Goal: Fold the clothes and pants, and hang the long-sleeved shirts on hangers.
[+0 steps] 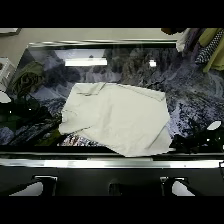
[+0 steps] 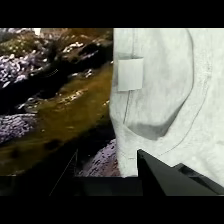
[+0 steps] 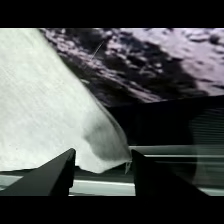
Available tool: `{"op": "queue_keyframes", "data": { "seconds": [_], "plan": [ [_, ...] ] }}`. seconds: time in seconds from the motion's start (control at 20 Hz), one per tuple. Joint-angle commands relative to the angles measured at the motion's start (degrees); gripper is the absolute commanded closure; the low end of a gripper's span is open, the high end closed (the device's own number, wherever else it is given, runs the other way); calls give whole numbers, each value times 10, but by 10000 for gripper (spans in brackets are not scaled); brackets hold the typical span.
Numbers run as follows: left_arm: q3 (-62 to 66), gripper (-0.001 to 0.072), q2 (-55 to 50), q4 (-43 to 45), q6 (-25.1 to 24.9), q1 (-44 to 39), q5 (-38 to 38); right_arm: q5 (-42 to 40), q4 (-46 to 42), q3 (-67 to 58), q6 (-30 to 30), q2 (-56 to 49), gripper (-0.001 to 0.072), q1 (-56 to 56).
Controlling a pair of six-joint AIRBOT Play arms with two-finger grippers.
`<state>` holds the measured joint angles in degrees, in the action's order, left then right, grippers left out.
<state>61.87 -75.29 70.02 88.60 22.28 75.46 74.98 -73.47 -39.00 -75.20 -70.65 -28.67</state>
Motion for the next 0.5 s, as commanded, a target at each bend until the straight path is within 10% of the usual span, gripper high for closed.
{"op": "queue_keyframes", "data": {
  "seconds": [0.0,0.2,0.45],
  "plan": [
    [-35,278,1,0,-24,0,-21,-30,29,13,-1,0,343,0],
    [-110,278,1,-39,-85,0,-66,-27,60,13,10,0,681,0],
    [-158,278,-3,-149,-162,-12,-106,-20,90,13,10,0,679,0]
  ]
}}
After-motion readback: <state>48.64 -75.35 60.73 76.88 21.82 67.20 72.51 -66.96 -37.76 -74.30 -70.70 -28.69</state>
